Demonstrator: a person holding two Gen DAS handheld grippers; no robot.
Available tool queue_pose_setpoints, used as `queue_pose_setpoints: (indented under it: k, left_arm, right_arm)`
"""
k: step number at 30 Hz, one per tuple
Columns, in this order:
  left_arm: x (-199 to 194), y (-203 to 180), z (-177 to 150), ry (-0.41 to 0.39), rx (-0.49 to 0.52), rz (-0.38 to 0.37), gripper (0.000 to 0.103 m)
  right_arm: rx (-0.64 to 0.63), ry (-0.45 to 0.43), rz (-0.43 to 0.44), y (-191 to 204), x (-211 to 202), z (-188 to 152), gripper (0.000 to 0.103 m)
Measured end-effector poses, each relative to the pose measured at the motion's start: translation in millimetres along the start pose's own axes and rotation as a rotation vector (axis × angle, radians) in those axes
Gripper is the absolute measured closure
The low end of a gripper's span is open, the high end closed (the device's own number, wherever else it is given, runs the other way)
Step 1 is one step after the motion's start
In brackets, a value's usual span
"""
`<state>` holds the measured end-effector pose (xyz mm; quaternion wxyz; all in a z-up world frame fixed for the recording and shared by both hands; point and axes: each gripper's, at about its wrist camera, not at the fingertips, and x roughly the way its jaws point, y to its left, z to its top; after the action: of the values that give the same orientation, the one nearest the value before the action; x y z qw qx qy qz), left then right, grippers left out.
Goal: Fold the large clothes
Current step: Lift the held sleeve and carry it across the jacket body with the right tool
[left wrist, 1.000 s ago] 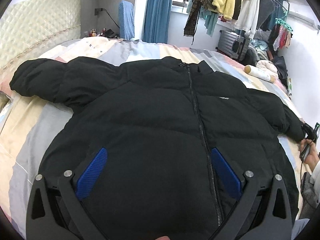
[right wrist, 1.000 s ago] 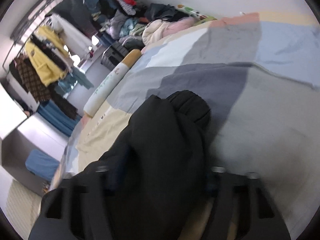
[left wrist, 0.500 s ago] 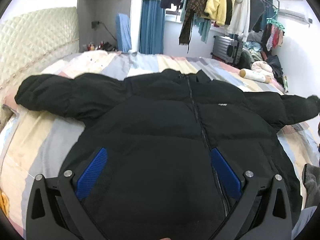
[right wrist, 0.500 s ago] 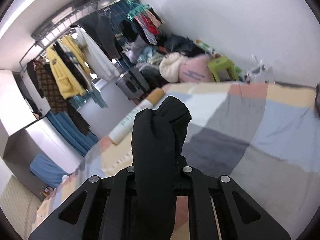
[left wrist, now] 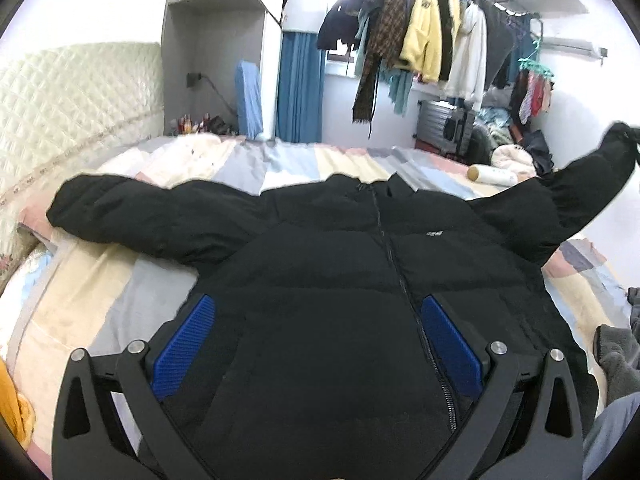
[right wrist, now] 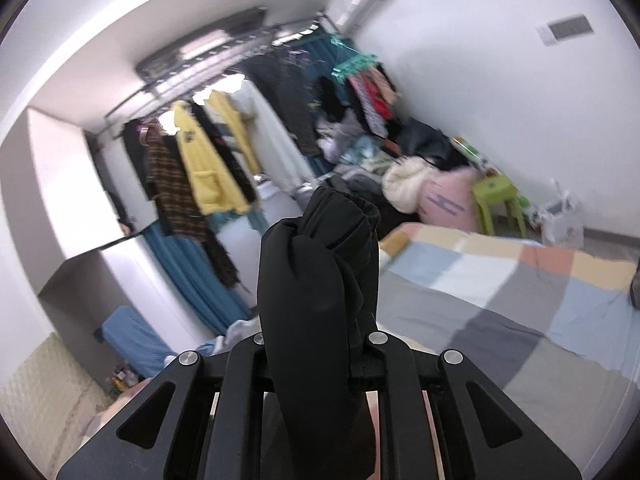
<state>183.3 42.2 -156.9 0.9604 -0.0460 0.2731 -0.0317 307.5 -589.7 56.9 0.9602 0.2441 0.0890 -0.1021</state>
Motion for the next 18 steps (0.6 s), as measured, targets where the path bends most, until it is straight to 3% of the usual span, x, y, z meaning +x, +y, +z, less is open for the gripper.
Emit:
queue_pose_setpoints:
  k: [9,13,18]
  left_arm:
    - [-23,25,0,-0.059,-0.04,-0.032,0.0]
    - [-27,38,2,-0.061,-0.059,-0.024,0.0]
    - [-30,56,2,-0.069,-0.06,0.017,0.0]
  right_arm:
    - [-0.179,-0.008,0.145,155,-21,-14,0.091]
    - [-0.263,0.023,0.216,228,-19,-49,0.09]
    - [-0.354,0.092,0.324,312,-10,-118,0.09]
